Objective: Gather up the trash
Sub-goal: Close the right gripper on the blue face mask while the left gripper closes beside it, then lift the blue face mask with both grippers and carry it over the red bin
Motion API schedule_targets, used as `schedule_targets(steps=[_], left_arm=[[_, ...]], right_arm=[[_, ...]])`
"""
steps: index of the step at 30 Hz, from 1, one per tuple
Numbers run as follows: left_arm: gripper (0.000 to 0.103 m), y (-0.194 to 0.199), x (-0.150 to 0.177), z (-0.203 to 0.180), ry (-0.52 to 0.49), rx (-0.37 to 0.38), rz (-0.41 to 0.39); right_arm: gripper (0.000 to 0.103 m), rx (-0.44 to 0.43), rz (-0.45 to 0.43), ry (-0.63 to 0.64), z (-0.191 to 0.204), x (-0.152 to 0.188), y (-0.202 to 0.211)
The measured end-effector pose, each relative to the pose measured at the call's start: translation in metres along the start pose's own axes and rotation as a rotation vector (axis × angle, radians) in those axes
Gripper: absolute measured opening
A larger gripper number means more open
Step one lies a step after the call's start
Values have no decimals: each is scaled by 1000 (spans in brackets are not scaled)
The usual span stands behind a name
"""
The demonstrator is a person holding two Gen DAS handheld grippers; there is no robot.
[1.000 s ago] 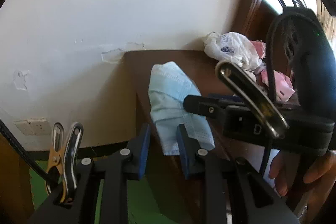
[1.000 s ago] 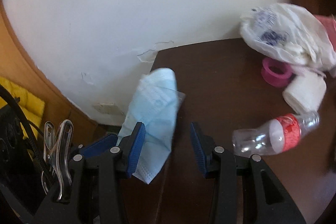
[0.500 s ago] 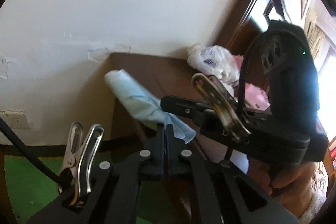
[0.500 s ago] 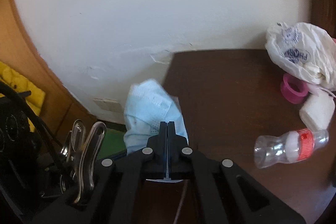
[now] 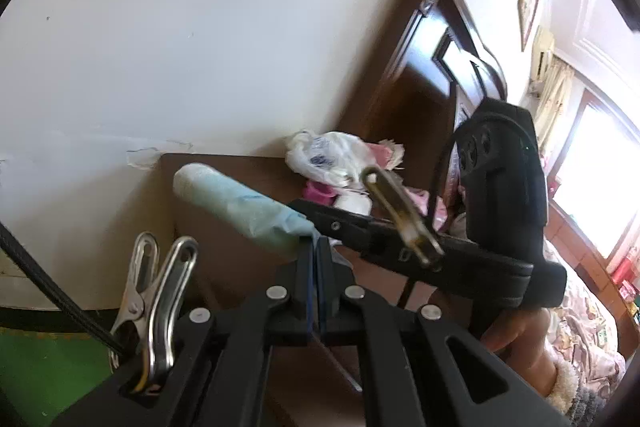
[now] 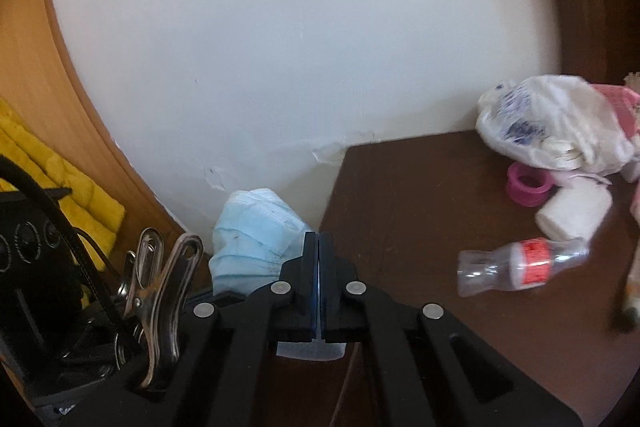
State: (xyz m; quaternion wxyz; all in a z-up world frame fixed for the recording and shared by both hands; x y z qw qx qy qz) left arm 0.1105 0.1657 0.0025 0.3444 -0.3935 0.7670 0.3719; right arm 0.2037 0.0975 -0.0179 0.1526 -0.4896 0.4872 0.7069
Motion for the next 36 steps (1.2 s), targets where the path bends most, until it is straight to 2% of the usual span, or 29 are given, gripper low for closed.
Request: schedule_targets(steps=[10,12,15,17,18,19,22,25,27,29,30,31,33,36], left_arm=[[1,-5,6,-47,-25,80,-11],[1,-7,7,-58,-34,107,-12],[1,-13,10,-74,-56,141,0],[1,-16,12,-82,-70,150,1],[1,-17,13,-88,-84,154,2],[1,-17,13,-91,-92,160,4],[1,-18,16,-96,-98,179,13],[1,-21,20,-95,-96,183,30],[1,-23,21,-92,-86,186,38],[1,-22,21,-90,-84,184,38],[1,-22,20,-89,-86,179,40],[1,-22,20,-88,-86,174,42],[1,-23,22,-82,-74,162,52],[1,-26,25,-74,-54,149,69]], right_arm=[[1,-44,-70,-103,-46,1,67],[1,-41,-80,-102,-56,5,80],[2,-85,-63,-85,-58,16,89],[20,-79,-45,-126,-66,21,89],[38,-98,-24,-168,-72,24,88],[45,-119,-5,-205,-76,26,85],[45,-217,39,-331,-93,29,81],[45,-447,117,-484,-90,33,72],[45,-538,148,-551,-86,35,67],[45,-554,166,-549,-80,36,62],[41,-554,169,-541,-76,36,59],[25,-549,154,-532,-74,35,59],[6,-485,117,-510,-74,32,61],[4,-394,68,-462,-72,28,65]])
Point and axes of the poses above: each gripper's, at about its wrist camera, not at the fingertips, and y roughly against the way its jaws point, z to its left, x to its underside, the point moved 9 cm from there along -y, roughly the way its jaws point, and after that the axes turned 14 degrees about x, right-handed, at the moved point
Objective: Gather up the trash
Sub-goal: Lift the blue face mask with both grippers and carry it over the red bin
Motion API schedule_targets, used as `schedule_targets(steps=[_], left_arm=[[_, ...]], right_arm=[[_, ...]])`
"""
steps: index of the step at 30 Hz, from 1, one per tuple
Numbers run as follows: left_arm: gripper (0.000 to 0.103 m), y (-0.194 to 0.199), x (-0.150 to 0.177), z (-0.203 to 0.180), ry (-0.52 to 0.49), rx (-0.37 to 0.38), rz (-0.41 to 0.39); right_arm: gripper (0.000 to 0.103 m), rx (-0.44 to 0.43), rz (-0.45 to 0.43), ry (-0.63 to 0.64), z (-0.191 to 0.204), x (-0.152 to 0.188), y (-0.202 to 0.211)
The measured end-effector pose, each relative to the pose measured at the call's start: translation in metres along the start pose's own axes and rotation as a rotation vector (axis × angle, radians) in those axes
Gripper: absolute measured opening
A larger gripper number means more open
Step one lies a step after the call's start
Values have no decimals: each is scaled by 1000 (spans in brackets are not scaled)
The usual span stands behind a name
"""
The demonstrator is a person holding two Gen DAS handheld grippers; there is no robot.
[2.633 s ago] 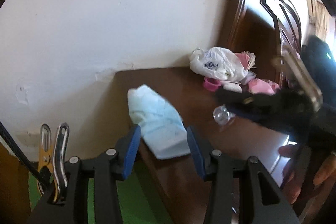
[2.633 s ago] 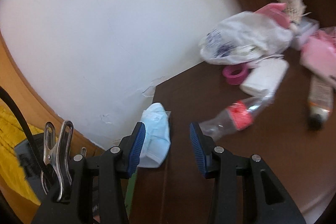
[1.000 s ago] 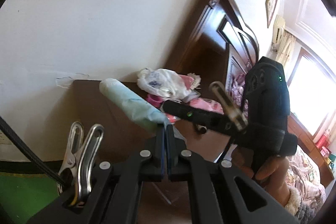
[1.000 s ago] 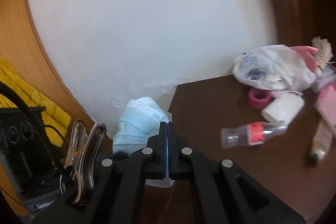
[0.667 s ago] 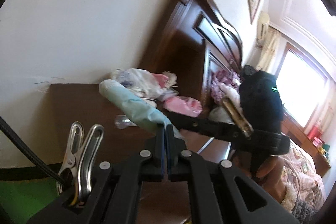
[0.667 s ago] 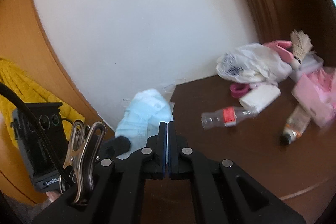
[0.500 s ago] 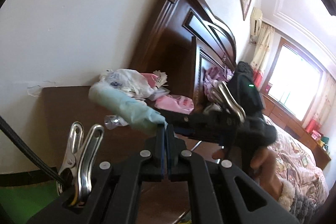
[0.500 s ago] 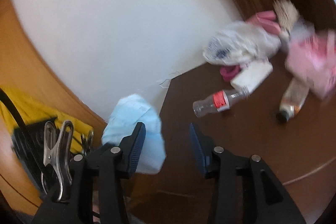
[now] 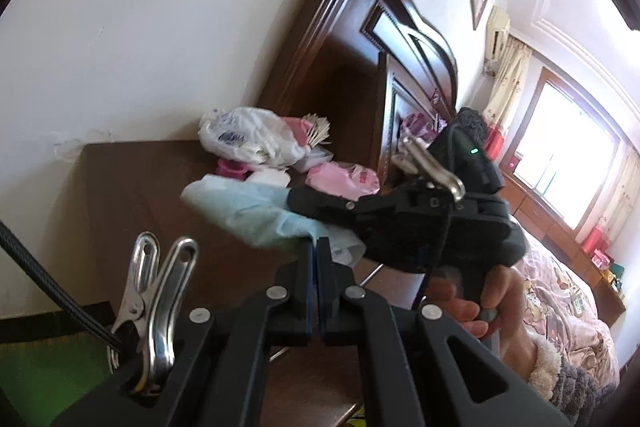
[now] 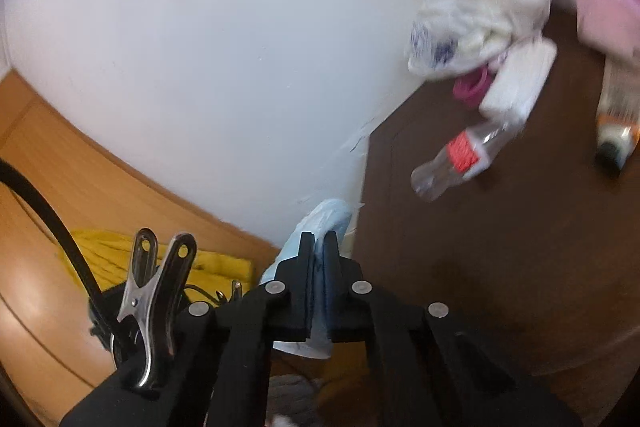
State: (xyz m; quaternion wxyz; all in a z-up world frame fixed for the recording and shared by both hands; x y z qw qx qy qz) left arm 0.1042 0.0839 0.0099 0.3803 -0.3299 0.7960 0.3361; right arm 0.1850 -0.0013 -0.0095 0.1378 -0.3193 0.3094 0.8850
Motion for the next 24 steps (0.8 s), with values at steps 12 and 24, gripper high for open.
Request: schedule_targets(steps=[12,24], left_arm=[[1,-17,8,-22,-51,11,41],[1,-64,33,-92,-139,89,137]], right_arm=[[4,158,-86,134,1,2,28],[4,252,-195,225,-35,15,103]])
Point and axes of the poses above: each gripper's, at about its wrist camera, not at the fingertips, and y roughly against the way its jaws point, z to its left, x to its underside, the point moved 9 cm from there along -y, roughly the way its jaws point, and after that the axes turned 14 degrees about x, right-handed, at the moved point
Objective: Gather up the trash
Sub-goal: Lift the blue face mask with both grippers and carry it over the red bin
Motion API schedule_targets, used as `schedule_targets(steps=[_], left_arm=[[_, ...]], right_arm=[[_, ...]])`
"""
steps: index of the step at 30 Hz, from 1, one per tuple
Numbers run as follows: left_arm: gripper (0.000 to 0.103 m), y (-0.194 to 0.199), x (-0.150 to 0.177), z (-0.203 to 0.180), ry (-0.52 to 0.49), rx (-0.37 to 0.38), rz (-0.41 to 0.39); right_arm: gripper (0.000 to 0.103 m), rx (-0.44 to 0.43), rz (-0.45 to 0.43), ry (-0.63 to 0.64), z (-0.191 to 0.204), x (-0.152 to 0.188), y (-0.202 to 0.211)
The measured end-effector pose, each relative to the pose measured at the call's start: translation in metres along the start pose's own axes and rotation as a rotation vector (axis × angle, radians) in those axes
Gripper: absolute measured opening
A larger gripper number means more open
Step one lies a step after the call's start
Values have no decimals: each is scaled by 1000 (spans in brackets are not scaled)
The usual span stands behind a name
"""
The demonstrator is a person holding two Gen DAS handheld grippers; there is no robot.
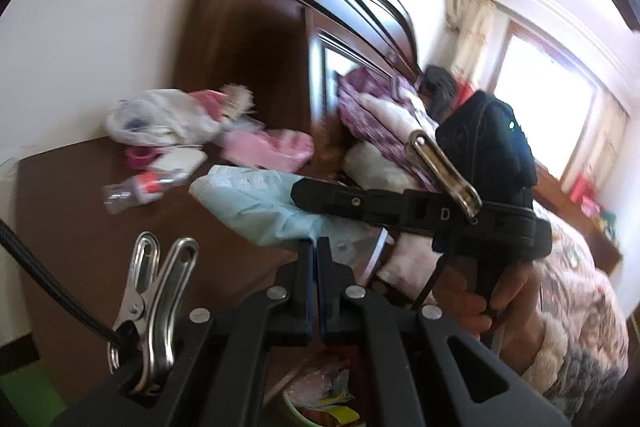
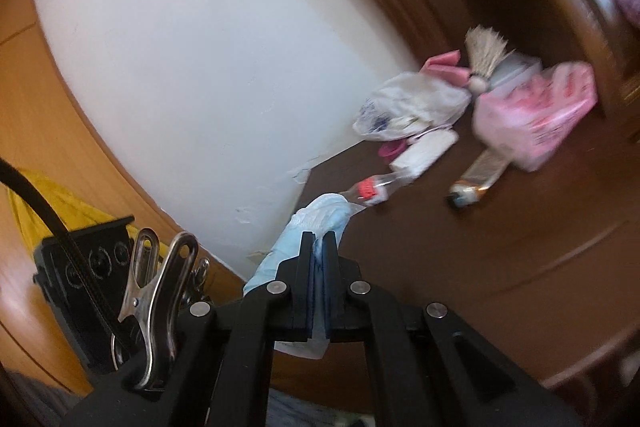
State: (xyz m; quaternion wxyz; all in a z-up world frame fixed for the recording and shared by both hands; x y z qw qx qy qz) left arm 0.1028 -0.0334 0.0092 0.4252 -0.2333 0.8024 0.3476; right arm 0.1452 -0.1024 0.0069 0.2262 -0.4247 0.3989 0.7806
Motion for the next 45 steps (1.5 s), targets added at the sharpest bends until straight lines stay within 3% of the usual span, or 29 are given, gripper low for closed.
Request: schedule_targets(steps=[10,15,26,37,45], left_arm=[[1,-60,34,-72,-116,75,146],[1,-88,60,-96,-147,88,220],[1,-113,105,-110,-134,117,327],[2,-136,178,-102,-93,114,499],[2,-151,210,-86,-75,92,586]], right_arm=[[4,148,-45,106,-58,37,73],[4,199,-14,108,-86,65,96],[4,261,71,102,-118,104,97],[4,293,240,121,-139,179,73],[4,314,347,121,-154,216,46]])
Point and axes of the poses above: each gripper's, at about its wrist camera, not at the fingertips, and y roughly against the way its jaws point, z to its left, x to its underside, the point moved 9 cm from there along -y, roughly the way its jaws point, and after that the axes turned 14 degrees about x, right-handed, at the moved point
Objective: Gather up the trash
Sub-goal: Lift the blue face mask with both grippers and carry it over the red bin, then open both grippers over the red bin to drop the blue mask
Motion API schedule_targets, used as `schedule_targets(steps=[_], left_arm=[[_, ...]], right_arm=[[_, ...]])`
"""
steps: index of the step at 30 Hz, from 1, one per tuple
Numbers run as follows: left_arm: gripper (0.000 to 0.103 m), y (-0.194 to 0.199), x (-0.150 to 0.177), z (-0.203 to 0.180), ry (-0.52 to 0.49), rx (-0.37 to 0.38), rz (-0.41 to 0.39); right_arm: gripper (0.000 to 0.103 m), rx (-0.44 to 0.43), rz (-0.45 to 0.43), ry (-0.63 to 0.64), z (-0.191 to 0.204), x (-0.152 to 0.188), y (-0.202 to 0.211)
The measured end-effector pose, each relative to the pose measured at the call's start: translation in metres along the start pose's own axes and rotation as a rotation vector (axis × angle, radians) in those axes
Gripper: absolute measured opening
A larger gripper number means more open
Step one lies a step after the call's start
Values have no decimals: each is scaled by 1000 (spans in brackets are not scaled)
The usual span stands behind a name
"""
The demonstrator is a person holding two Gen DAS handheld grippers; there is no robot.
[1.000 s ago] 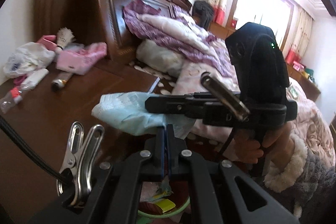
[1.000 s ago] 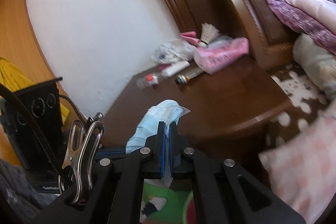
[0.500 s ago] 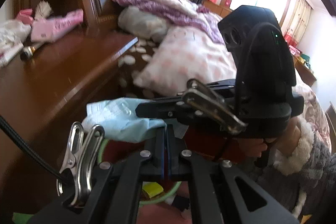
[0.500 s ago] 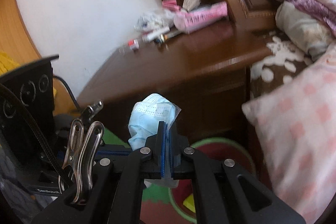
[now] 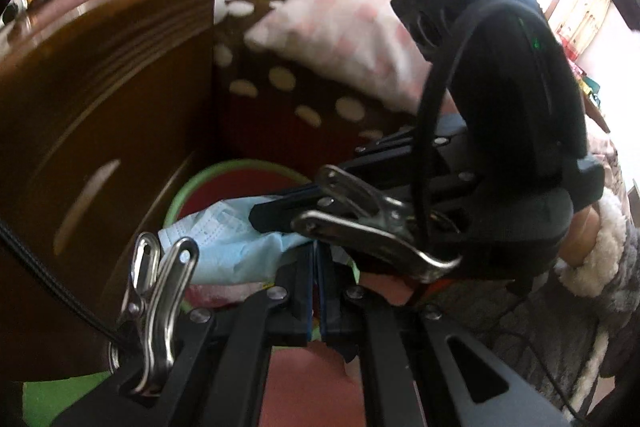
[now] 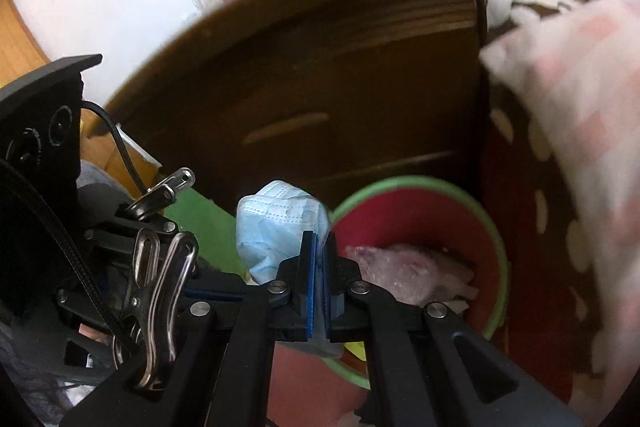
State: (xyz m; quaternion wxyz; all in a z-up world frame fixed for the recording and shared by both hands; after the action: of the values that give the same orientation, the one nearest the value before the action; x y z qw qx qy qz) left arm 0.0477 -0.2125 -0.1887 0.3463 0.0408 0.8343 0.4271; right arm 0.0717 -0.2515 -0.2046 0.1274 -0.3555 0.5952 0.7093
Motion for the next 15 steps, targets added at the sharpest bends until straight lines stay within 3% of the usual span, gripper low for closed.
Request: schedule_targets(steps=[11,15], left_arm=[[1,-49,30,35,63,-39,121],[1,-66,48,51,119,-18,164]], right_arm=[[4,33,100,3,1,27,-55],[4,62,162,4,-3,43,-85]])
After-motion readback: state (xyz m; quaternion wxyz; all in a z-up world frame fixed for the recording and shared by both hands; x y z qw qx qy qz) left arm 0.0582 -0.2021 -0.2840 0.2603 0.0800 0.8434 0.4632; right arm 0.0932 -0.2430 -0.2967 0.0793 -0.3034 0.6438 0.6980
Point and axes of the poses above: each gripper's, at about its wrist camera, not at the fingertips, and y roughly against the way its jaws point, z to its left, x to its underside, the point moved 9 cm from there along -y, roughly the way its jaws point, and after that the axes turned 14 degrees about x, right-handed, at the moved point
